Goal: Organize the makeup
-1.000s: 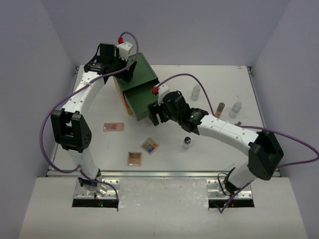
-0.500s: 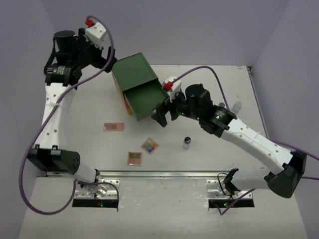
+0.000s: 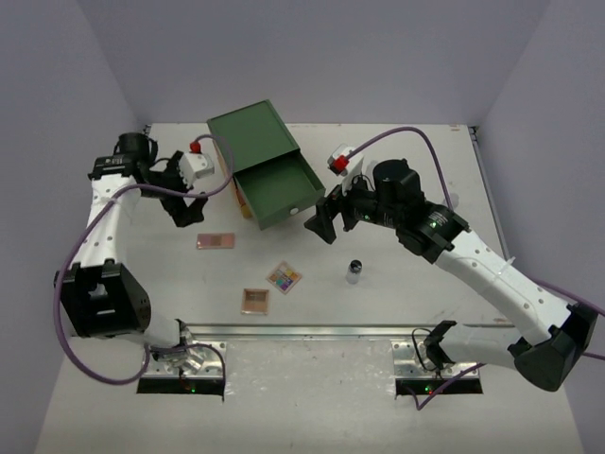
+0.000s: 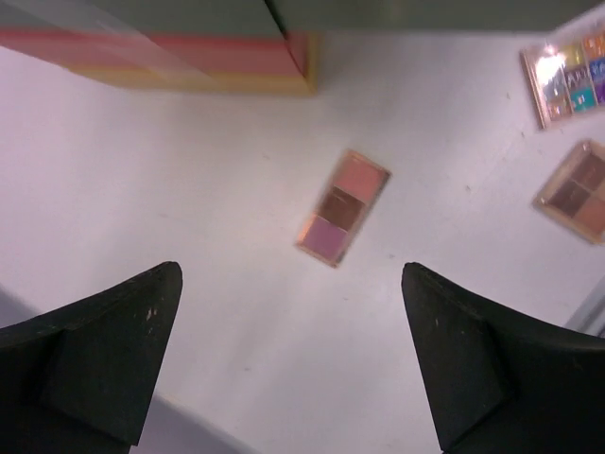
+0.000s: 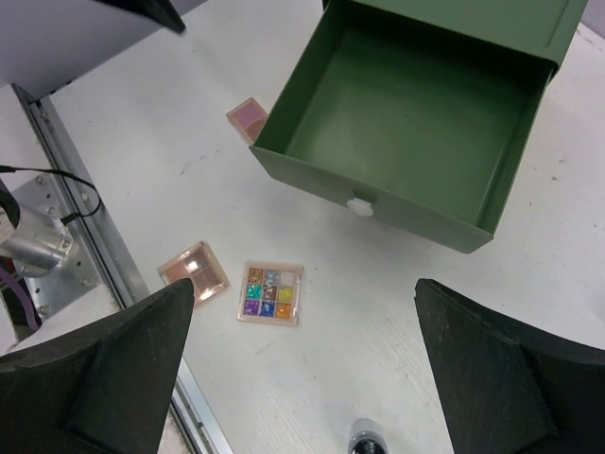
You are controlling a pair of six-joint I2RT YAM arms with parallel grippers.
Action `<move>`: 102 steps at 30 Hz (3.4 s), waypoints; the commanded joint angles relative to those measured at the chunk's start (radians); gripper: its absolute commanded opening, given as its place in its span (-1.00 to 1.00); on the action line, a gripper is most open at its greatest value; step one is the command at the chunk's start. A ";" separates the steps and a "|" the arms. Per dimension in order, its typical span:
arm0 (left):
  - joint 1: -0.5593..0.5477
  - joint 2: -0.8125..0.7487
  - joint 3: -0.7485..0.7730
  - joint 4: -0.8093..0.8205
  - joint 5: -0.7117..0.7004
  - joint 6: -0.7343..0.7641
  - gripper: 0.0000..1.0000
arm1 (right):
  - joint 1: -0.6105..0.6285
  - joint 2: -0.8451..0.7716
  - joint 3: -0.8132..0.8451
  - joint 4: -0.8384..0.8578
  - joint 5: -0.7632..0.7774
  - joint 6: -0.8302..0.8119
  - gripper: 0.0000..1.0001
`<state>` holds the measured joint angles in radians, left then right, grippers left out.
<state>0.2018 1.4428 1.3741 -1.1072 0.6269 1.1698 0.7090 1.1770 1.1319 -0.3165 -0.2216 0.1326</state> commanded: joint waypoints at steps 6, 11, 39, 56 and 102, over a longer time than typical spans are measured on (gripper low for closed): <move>-0.072 -0.022 -0.307 0.308 -0.045 0.225 1.00 | -0.003 -0.048 -0.029 0.013 0.005 -0.007 0.98; -0.122 0.061 -0.369 0.373 -0.082 0.333 1.00 | -0.003 -0.065 -0.040 0.023 0.025 0.007 0.98; -0.125 0.250 -0.430 0.437 -0.172 0.474 0.99 | -0.003 -0.152 -0.094 -0.005 0.114 0.019 0.98; -0.160 0.271 -0.565 0.541 -0.296 0.394 -0.23 | -0.003 -0.138 -0.092 0.005 0.133 0.009 0.98; -0.036 0.163 -0.359 0.313 0.039 0.430 1.00 | -0.003 -0.102 -0.093 0.043 0.180 0.005 0.98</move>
<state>0.1704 1.5204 0.9235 -0.7422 0.5939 1.4883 0.7090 1.0694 1.0222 -0.3153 -0.0472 0.1424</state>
